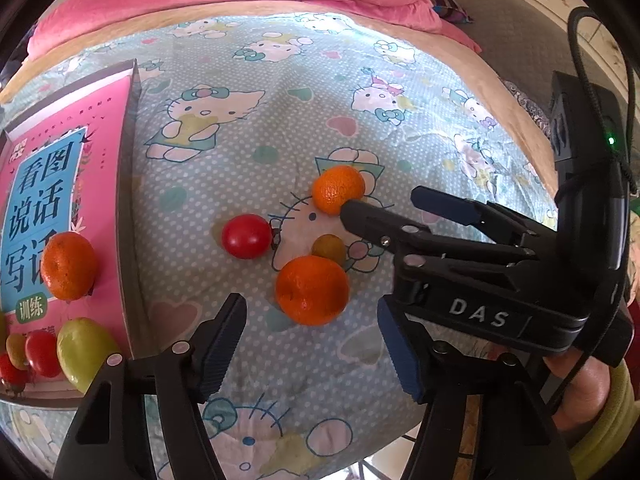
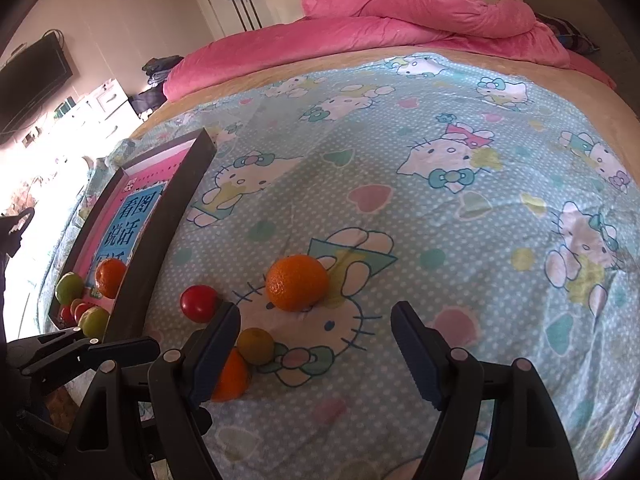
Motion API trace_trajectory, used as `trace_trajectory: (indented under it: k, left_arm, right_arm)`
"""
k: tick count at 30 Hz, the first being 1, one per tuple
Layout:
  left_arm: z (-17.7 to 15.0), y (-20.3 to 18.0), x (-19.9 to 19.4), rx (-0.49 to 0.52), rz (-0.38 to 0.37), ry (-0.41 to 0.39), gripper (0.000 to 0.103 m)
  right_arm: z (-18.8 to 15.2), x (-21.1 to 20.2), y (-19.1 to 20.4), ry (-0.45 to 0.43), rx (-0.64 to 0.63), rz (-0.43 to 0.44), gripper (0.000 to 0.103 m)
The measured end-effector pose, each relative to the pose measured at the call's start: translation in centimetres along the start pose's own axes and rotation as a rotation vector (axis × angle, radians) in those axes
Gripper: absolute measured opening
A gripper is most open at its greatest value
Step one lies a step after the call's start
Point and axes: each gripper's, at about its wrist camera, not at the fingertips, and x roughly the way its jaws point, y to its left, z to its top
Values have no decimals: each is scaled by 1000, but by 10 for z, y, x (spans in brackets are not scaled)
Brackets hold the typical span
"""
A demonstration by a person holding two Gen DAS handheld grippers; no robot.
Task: Organize fruits
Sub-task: 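Move both open tools over the remaining oranges and red tomato, then grasp an orange with the left tool while the right tool grasps another orange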
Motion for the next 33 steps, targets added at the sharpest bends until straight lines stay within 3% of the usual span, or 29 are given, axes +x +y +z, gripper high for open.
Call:
trace_trajectory:
  k: [13,23,27,33]
  left_arm:
    - [2,0,7,-2,-20,15,64]
    - [3,2,11,-13,-33,21,58]
    - [3,0,12,-8,-35,22,57]
    - [3,1,15,-20,-33,31,54]
  right_arm:
    - [6,23,6,21,-51,2,76]
    - [11,33,0,1,-48,28,58]
    - [11,33,4,-5,-62,62,42]
    - [9,31,5,-10,-61,81,40]
